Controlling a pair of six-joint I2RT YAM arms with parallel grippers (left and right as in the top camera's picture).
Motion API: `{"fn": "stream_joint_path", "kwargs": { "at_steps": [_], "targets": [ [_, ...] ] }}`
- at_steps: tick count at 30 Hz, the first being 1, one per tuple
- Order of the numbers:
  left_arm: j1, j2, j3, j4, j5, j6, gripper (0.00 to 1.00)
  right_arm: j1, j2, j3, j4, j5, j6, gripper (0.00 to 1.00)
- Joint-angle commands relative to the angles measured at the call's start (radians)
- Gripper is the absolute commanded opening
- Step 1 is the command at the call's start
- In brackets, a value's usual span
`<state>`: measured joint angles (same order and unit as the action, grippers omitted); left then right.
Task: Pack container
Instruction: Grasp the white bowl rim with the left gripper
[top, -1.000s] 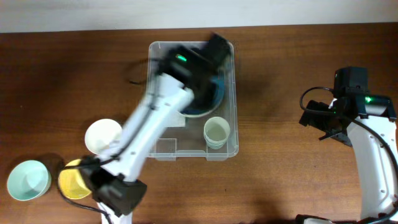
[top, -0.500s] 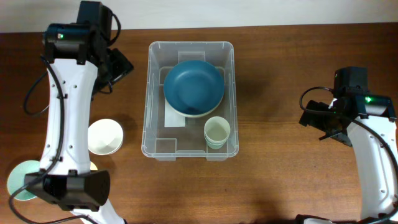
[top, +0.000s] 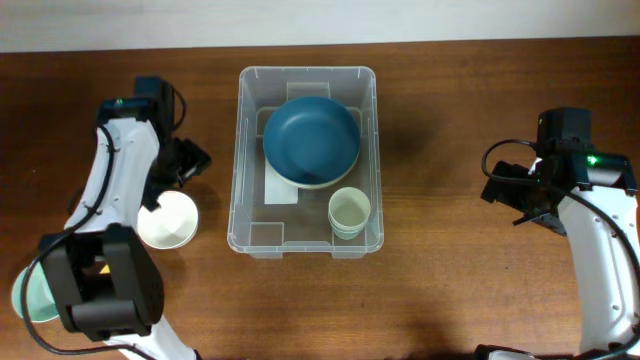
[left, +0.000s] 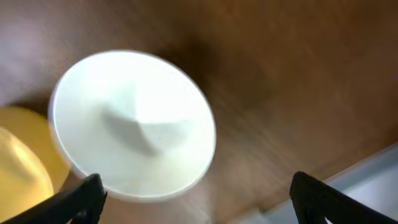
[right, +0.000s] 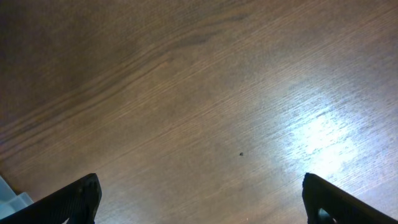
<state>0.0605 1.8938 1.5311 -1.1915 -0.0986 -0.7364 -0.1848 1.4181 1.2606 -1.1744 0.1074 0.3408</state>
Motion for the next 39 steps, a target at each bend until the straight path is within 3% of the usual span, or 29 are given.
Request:
{"fn": "stream_joint_path", "kwargs": {
  "at_steps": [1, 6, 8, 10, 11, 18, 21, 25, 32, 35, 39],
  "targets": [
    [0.004, -0.005, -0.100, 0.084, 0.064, 0.057, 0.97, -0.006, -0.016, 0.015, 0.002, 0.002, 0.008, 0.99],
    [0.004, -0.003, -0.192, 0.209, 0.073, 0.057, 0.96, -0.006, -0.016, 0.015, 0.000, 0.002, 0.008, 0.99],
    [0.004, -0.003, -0.202, 0.236, 0.073, 0.057, 0.91, -0.006, -0.016, 0.015, 0.000, 0.002, 0.008, 0.99],
    [0.004, -0.003, -0.208, 0.247, 0.068, 0.057, 0.89, -0.006, -0.016, 0.015, 0.000, 0.002, 0.008, 0.99],
    [0.004, 0.000, -0.209, 0.249, 0.062, 0.056, 0.83, -0.006, -0.016, 0.015, 0.000, 0.002, 0.008, 0.99],
    [0.004, 0.045, -0.209, 0.248, 0.050, 0.057, 0.81, -0.006, -0.016, 0.015, 0.000, 0.002, 0.008, 0.99],
    [0.004, 0.070, -0.209, 0.248, 0.050, 0.057, 0.75, -0.006, -0.016, 0.015, 0.000, 0.002, 0.008, 0.99],
    [0.005, 0.083, -0.209, 0.248, 0.046, 0.057, 0.46, -0.006, -0.016, 0.015, 0.000, 0.002, 0.008, 0.99],
    [0.004, 0.083, -0.209, 0.235, 0.047, 0.057, 0.14, -0.006, -0.016, 0.015, 0.001, 0.002, 0.008, 0.99],
    [0.004, 0.083, -0.208, 0.237, 0.047, 0.057, 0.02, -0.006, -0.016, 0.015, 0.001, 0.002, 0.008, 0.99],
    [0.004, 0.082, -0.197, 0.237, 0.021, 0.087, 0.01, -0.006, -0.016, 0.015, 0.001, 0.002, 0.008, 0.99]
  ]
}}
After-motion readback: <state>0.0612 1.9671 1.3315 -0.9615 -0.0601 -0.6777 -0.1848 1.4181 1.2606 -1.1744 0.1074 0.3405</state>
